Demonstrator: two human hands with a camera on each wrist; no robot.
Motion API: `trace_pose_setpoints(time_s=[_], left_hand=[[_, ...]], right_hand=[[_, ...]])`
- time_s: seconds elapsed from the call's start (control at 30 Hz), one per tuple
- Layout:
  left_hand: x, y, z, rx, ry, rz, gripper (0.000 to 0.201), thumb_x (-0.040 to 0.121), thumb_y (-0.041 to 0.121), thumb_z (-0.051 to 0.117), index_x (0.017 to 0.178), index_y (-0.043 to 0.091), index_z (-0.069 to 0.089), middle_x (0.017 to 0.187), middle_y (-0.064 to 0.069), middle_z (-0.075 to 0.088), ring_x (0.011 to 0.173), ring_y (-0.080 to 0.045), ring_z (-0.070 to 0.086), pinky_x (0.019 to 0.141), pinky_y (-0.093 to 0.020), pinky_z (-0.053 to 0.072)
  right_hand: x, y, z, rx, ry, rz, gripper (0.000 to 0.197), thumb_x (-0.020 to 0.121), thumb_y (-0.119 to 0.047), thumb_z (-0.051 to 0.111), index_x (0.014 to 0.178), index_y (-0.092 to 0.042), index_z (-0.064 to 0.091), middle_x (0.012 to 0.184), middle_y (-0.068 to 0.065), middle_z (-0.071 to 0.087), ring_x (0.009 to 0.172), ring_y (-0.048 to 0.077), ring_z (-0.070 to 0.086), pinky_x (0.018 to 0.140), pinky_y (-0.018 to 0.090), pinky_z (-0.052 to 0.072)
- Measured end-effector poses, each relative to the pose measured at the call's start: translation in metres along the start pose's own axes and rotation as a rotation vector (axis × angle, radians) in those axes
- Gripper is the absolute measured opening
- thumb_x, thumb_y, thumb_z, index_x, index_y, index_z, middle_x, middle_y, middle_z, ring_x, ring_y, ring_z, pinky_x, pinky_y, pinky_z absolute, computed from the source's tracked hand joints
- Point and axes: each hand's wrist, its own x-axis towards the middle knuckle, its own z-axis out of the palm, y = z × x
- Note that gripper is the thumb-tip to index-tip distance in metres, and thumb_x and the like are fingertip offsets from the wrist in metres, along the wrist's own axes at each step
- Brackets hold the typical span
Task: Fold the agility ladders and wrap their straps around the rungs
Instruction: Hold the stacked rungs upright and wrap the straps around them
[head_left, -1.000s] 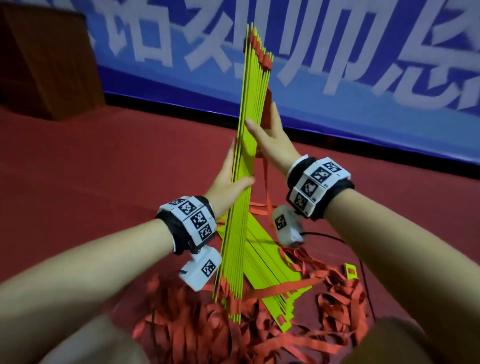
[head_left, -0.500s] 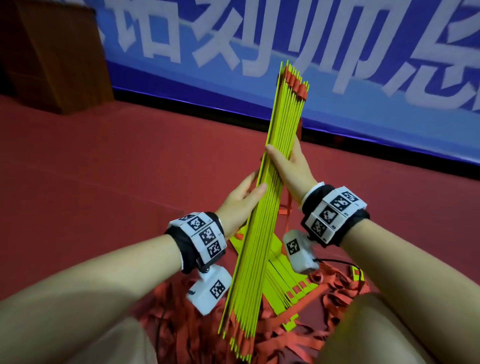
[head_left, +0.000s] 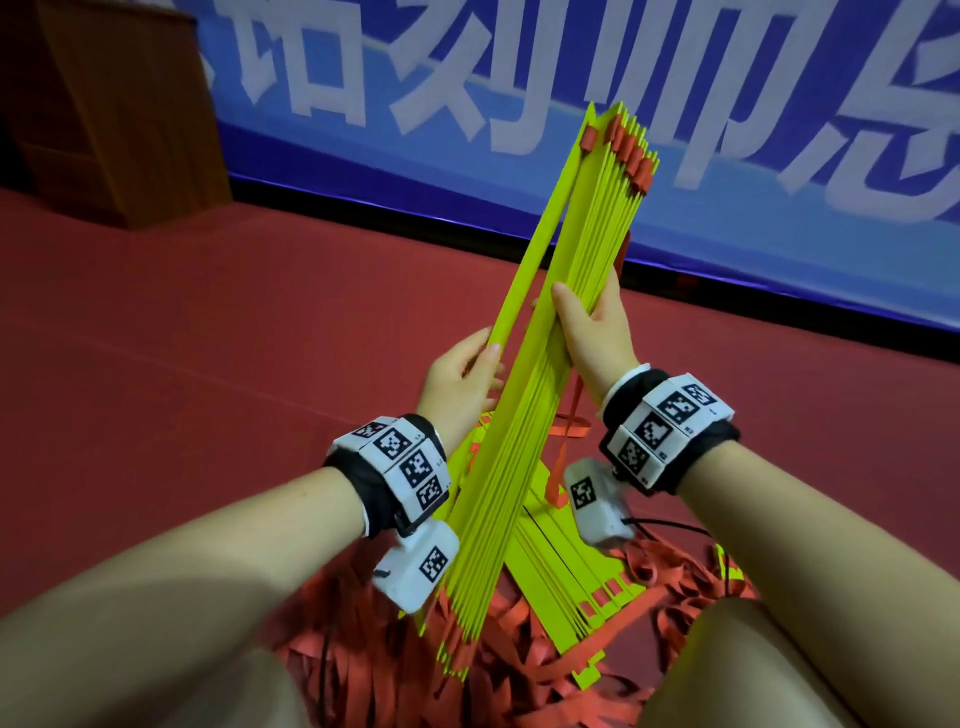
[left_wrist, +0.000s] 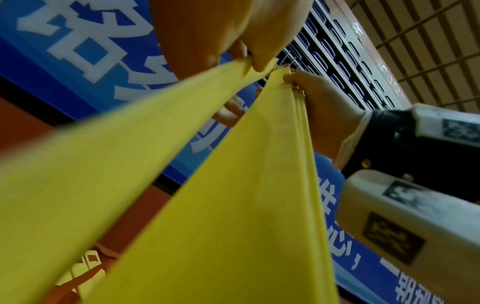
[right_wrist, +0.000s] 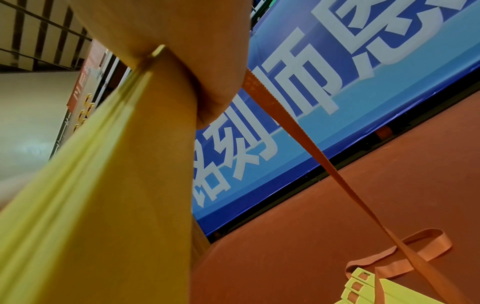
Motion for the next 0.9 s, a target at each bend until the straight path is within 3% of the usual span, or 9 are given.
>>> trace_pose_setpoints(time_s=[0.1, 0.2, 0.3, 0.4, 0.5, 0.57, 0.73, 0.83, 0.9], left_hand=[[0.006, -0.001, -0.003, -0.034, 0.015, 0.004, 0.044, 0.099, 0.015, 0.052, 0.141, 0.028, 0.047, 0.1, -0.01, 0.063, 0.077, -0.009, 0.063, 0.066, -0.019, 0.055], [0.006, -0.003, 0.0, -0.015, -0.003, -0.006, 0.042, 0.099, 0.011, 0.052, 0.14, 0.02, 0.049, 0.124, -0.015, 0.061, 0.089, -0.009, 0.066, 0.077, -0.023, 0.058], [0.006, -0.006, 0.003, 0.018, 0.003, 0.027, 0.037, 0.1, 0.009, 0.048, 0.137, 0.013, 0.052, 0.128, -0.012, 0.063, 0.111, -0.016, 0.062, 0.101, -0.039, 0.049], [0.011, -0.007, 0.006, -0.003, 0.01, 0.046, 0.036, 0.101, 0.008, 0.046, 0.134, 0.018, 0.053, 0.11, -0.009, 0.068, 0.091, -0.018, 0.065, 0.083, -0.034, 0.054], [0.013, -0.006, 0.01, -0.038, 0.011, 0.026, 0.034, 0.101, 0.008, 0.046, 0.128, 0.026, 0.053, 0.081, -0.002, 0.065, 0.06, -0.008, 0.057, 0.055, -0.02, 0.045], [0.016, -0.007, 0.011, -0.121, 0.025, -0.022, 0.038, 0.098, 0.008, 0.052, 0.133, 0.023, 0.051, 0.083, -0.001, 0.064, 0.067, -0.007, 0.06, 0.061, -0.019, 0.048], [0.027, -0.009, 0.006, -0.225, -0.022, -0.13, 0.051, 0.09, 0.013, 0.065, 0.138, 0.018, 0.05, 0.085, 0.001, 0.06, 0.074, -0.008, 0.055, 0.078, -0.029, 0.042], [0.028, -0.007, 0.005, -0.217, -0.111, -0.172, 0.057, 0.089, 0.011, 0.066, 0.142, 0.018, 0.045, 0.084, 0.0, 0.059, 0.07, -0.009, 0.057, 0.074, -0.029, 0.043], [0.028, -0.007, 0.007, -0.198, -0.155, -0.189, 0.06, 0.088, 0.013, 0.068, 0.143, 0.018, 0.045, 0.087, -0.003, 0.06, 0.074, -0.012, 0.06, 0.075, -0.031, 0.046]], right_hand=[[0.004, 0.001, 0.001, 0.007, 0.024, 0.003, 0.043, 0.097, -0.011, 0.051, 0.138, -0.012, 0.038, 0.096, -0.007, 0.06, 0.071, -0.006, 0.063, 0.064, 0.015, 0.051], [0.004, 0.0, 0.005, 0.024, 0.047, -0.006, 0.042, 0.096, -0.014, 0.054, 0.137, -0.014, 0.04, 0.1, -0.002, 0.062, 0.086, 0.011, 0.064, 0.08, 0.032, 0.055], [0.002, -0.002, 0.012, 0.039, 0.039, -0.037, 0.056, 0.091, -0.026, 0.059, 0.141, -0.014, 0.037, 0.117, 0.003, 0.062, 0.103, 0.018, 0.061, 0.098, 0.043, 0.049], [0.004, -0.001, 0.015, 0.031, 0.011, -0.062, 0.067, 0.088, -0.033, 0.056, 0.146, -0.014, 0.029, 0.132, 0.007, 0.056, 0.116, 0.021, 0.057, 0.105, 0.044, 0.043], [0.01, 0.006, 0.012, 0.029, 0.003, -0.075, 0.054, 0.094, -0.023, 0.052, 0.144, -0.012, 0.032, 0.1, -0.003, 0.06, 0.084, 0.01, 0.059, 0.083, 0.038, 0.05], [0.012, 0.01, 0.009, 0.033, 0.027, -0.06, 0.048, 0.096, -0.02, 0.051, 0.141, -0.014, 0.035, 0.087, -0.006, 0.056, 0.072, 0.008, 0.055, 0.074, 0.034, 0.049], [0.016, 0.015, 0.004, 0.107, 0.047, 0.024, 0.059, 0.088, -0.037, 0.055, 0.141, -0.019, 0.036, 0.086, -0.004, 0.054, 0.077, 0.017, 0.056, 0.078, 0.042, 0.051], [0.015, 0.018, 0.001, 0.111, -0.008, -0.003, 0.048, 0.094, -0.027, 0.053, 0.139, -0.016, 0.039, 0.078, -0.006, 0.052, 0.066, 0.011, 0.053, 0.066, 0.032, 0.049], [0.013, 0.017, 0.001, 0.094, -0.027, -0.023, 0.045, 0.096, -0.025, 0.052, 0.139, -0.018, 0.04, 0.083, -0.007, 0.057, 0.069, 0.008, 0.057, 0.069, 0.03, 0.05]])
